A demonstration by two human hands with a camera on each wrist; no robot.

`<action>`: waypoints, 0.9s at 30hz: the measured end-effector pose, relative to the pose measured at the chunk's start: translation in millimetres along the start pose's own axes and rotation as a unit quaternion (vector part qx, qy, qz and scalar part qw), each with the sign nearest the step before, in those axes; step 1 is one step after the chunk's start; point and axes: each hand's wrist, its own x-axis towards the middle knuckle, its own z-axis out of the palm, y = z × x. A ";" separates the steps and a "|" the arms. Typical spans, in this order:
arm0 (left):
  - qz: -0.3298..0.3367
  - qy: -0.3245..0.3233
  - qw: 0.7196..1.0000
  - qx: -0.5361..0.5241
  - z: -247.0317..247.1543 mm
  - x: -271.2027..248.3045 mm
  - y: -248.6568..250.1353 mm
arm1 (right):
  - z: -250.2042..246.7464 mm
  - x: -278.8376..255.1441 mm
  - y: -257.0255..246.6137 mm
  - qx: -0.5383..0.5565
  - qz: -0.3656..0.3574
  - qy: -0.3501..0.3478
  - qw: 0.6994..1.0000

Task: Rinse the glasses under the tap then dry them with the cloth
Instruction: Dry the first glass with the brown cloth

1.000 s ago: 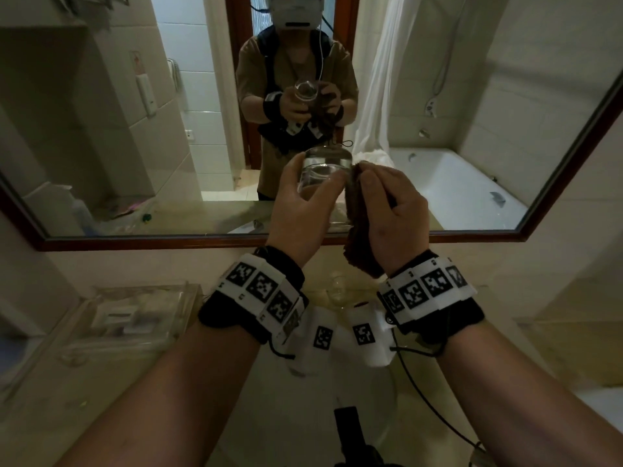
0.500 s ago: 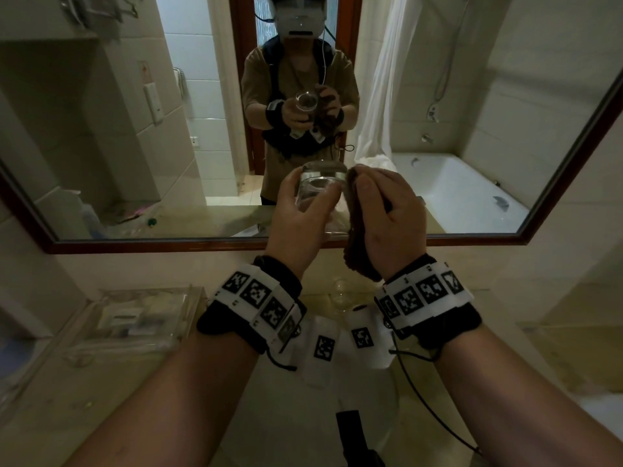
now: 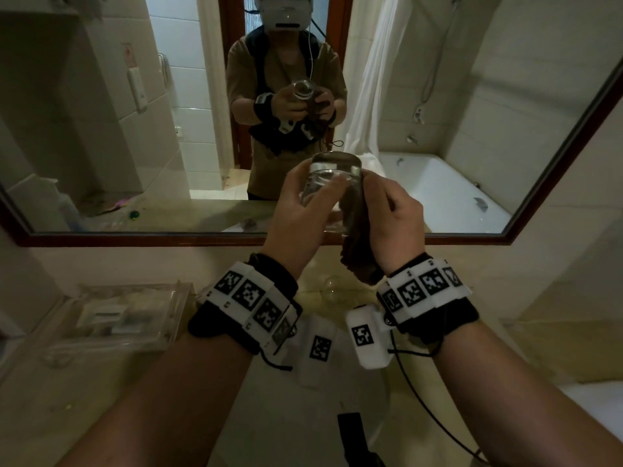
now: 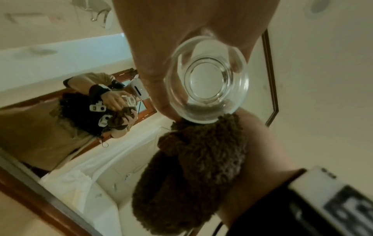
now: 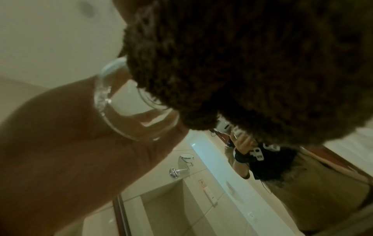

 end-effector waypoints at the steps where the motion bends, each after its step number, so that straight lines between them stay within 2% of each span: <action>1: -0.005 -0.003 1.000 -0.003 -1.1 0.4 -1.0 | 0.8 0.9 1.3 0.007 0.019 -0.004 1.000; 5: -0.017 0.016 1.000 -0.001 -8.6 2.1 -9.7 | 7.4 -0.9 3.2 -0.031 0.008 0.012 0.999; 13: -0.035 -0.015 0.999 0.033 -30.8 8.6 -14.3 | 25.1 -11.6 0.9 -0.083 -0.041 0.027 0.995; 19: -0.026 0.025 0.999 0.019 -46.5 5.9 -19.3 | 41.8 -21.6 -5.1 -0.080 -0.104 0.021 0.991; 21: -0.040 0.018 0.999 -0.008 -49.8 3.4 -18.9 | 43.6 -21.4 -0.2 -0.085 -0.093 0.026 0.992; 25: -0.053 -0.003 0.998 -0.020 -46.7 0.4 -18.2 | 42.4 -14.3 11.2 -0.041 0.023 -0.003 0.999; 27: -0.031 0.020 0.999 -0.005 -44.4 1.7 -18.2 | 39.5 -13.8 7.4 -0.042 0.009 -0.001 0.999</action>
